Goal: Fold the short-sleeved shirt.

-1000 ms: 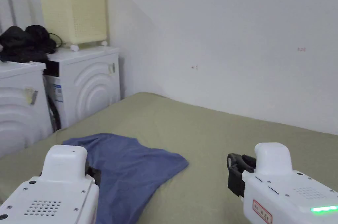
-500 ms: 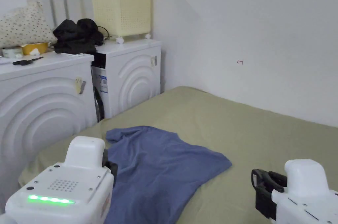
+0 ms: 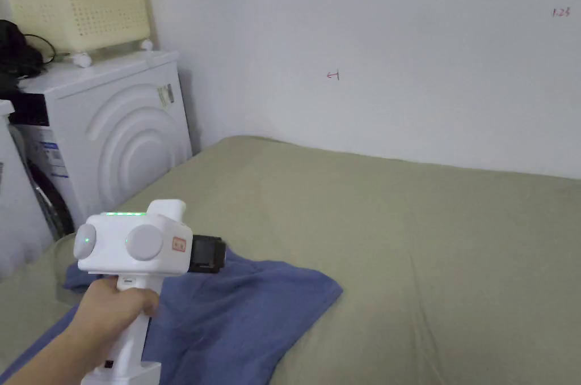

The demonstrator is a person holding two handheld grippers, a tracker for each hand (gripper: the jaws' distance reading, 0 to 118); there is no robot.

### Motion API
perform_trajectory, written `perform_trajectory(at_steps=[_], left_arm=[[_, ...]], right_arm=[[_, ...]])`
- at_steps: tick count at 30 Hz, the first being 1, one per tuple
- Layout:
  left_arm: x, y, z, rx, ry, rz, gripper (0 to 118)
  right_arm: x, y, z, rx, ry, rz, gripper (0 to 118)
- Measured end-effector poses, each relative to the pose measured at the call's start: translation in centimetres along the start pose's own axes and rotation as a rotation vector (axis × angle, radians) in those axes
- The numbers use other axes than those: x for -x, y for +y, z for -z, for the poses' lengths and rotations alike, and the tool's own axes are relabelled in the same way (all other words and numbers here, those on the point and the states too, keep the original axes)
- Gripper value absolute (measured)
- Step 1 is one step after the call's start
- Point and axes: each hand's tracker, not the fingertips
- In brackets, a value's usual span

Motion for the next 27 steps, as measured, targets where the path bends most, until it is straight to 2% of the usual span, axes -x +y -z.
perform_trajectory(at_steps=[3,5,9,10,12,13,14,17,21,24,27], left_arm=[[-1.4,-1.2,4.9,0.087,-0.077,-0.024,114],[-2.8,-2.3,7.0,0.093,-0.098,0.034,114],[-4.7,-4.6,10.4,0.187,-0.123,0.130,112],[-5.0,-5.3,11.0,0.230,-0.179,0.135,101],[-5.2,-6.1,11.1,0.281,-0.184,0.137,52],[-5.0,-6.0,10.1,0.225,-0.192,0.085,0],[-4.7,-5.2,8.8,0.122,-0.196,0.074,0],[-5.9,-3.2,6.6,0.088,-0.236,0.100,0],[-9.4,-0.2,3.4,0.013,-0.211,0.218,0],[-13.9,1.9,0.2,-0.059,-0.373,0.257,0],[-21.2,4.1,-2.1,-0.133,-0.548,0.280,0]], right_arm=[[-1.6,-1.9,1.3,0.075,-0.017,0.039,1],[-1.9,-2.7,2.4,0.105,-0.031,0.029,1],[-2.2,-3.8,4.0,0.117,0.003,0.036,1],[-2.1,-4.0,4.3,0.123,0.012,0.047,1],[-1.8,-4.1,4.6,0.133,0.020,0.070,1],[-1.5,-4.2,4.4,0.135,0.028,0.073,1],[-1.3,-4.3,4.1,0.132,0.041,0.073,1],[-0.8,-4.7,3.5,0.121,0.066,0.054,1],[-0.4,-4.5,2.6,0.115,0.077,0.061,1],[-0.7,-4.4,1.3,0.098,0.087,0.102,1],[-1.1,-4.5,-0.5,0.081,0.075,0.109,1]])
